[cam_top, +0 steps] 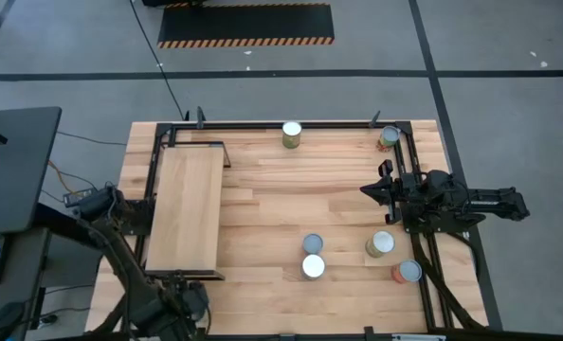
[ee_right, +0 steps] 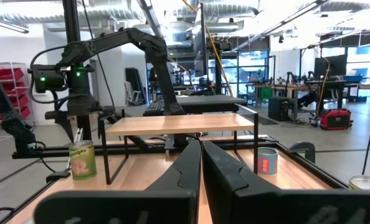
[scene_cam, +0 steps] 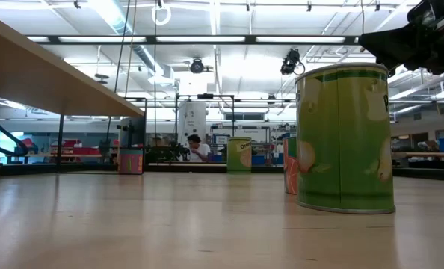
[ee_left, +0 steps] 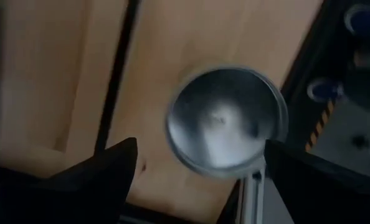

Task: Pick and place cans onto a shelf
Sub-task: Put the bottom large canned oranges on the shelf

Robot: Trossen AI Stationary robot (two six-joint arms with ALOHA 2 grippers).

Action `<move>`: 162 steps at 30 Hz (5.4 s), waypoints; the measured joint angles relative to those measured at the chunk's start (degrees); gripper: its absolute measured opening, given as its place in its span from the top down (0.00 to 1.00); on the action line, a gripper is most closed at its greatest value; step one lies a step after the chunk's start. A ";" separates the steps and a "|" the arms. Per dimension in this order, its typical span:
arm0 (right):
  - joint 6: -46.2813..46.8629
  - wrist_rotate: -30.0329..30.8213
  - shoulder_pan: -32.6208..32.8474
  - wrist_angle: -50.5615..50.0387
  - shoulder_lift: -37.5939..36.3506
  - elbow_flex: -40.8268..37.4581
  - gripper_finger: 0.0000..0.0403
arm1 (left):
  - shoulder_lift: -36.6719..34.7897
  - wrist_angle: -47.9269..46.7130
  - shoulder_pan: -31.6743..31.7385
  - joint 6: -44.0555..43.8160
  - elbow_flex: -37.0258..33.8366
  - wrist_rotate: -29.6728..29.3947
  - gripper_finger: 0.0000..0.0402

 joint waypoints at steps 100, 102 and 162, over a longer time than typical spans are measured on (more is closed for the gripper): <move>-0.02 0.00 0.00 0.00 0.00 -0.02 0.94 | 0.72 -0.91 2.23 -55.68 2.98 1.74 0.04; 0.00 0.00 0.00 0.00 0.00 -0.01 0.94 | 0.72 -0.84 1.87 -56.23 2.98 3.01 0.04; 0.00 0.01 0.00 0.04 0.00 -0.01 0.94 | -1.41 5.38 2.59 -57.11 -4.75 -2.21 0.04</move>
